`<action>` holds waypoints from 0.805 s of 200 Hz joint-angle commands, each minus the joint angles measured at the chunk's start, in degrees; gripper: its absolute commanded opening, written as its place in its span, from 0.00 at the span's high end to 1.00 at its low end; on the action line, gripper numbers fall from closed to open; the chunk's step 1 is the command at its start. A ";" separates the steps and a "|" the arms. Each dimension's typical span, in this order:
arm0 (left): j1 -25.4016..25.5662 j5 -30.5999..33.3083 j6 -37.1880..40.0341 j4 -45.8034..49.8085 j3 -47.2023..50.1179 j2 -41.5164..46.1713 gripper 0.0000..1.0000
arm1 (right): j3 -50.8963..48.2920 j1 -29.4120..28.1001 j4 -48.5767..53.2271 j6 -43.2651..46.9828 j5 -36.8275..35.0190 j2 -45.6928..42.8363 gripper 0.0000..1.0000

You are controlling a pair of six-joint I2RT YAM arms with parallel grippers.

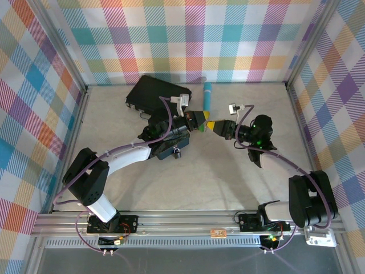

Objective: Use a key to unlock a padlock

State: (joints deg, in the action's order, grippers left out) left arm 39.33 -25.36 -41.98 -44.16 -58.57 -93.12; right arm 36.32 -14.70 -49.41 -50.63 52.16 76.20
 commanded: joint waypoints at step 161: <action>-1.63 -3.93 -0.73 3.76 1.24 2.62 0.41 | 5.06 -0.43 18.21 12.19 2.15 -2.33 1.00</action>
State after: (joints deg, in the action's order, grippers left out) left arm 37.93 -26.37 -43.64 -41.36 -55.09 -89.36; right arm 39.40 -14.72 -34.11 -41.41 52.62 75.35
